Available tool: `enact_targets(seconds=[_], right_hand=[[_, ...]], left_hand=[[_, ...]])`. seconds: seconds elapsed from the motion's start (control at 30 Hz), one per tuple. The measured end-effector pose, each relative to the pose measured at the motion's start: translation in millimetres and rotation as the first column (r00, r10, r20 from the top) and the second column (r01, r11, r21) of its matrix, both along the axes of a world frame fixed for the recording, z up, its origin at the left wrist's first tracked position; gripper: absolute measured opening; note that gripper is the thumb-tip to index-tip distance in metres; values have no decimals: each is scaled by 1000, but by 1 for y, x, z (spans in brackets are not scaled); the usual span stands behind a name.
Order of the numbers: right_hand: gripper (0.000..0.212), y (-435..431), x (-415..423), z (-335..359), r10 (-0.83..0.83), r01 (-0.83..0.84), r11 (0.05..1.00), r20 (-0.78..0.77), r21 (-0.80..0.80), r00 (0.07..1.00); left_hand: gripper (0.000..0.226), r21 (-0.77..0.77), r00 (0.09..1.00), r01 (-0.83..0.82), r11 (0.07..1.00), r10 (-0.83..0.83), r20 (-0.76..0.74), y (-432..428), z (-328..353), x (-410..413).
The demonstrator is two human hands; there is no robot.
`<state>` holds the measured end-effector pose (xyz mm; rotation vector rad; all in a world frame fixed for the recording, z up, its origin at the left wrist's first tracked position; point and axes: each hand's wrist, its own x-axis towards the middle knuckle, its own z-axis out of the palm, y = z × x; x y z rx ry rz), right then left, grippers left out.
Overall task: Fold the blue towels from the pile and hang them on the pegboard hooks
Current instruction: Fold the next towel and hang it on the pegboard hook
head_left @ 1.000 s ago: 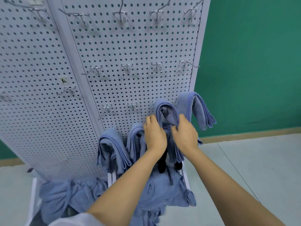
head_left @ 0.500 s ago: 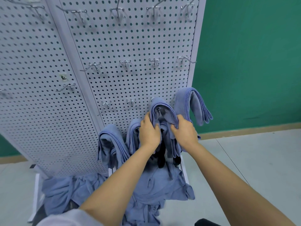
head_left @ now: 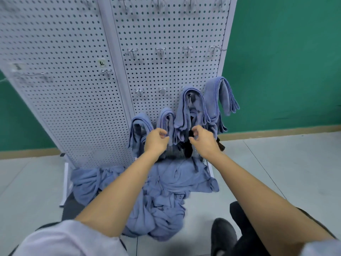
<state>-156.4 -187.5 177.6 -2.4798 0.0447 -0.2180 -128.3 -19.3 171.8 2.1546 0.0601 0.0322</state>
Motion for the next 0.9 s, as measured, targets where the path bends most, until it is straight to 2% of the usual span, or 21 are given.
enact_targets(seconds=[0.13,0.23,0.33,0.53,0.7,0.9], right_hand=[[35,24,-22,-54,29,-28,1000,-122,9,992],[33,37,-27,-99,32,-29,999,-236,16,971],[33,45,-27,-141,43,-45,999,-329,1,943],[28,46,-13,-214,48,-69,997,-459,-30,887],[31,45,15,-260,36,-90,993,-507,-82,861],[34,52,52,-299,40,-142,976,-506,-164,862]], left_hand=[[15,-25,991,-64,998,61,-120,34,-52,-20],[11,18,978,-82,996,84,-191,51,-96,-30],[20,31,960,-101,994,105,-261,59,-141,-32],[26,98,928,-10,995,46,-371,49,-213,-15],[28,131,918,81,988,-23,-395,35,-255,14],[43,227,942,171,959,-91,-324,20,-293,43]])
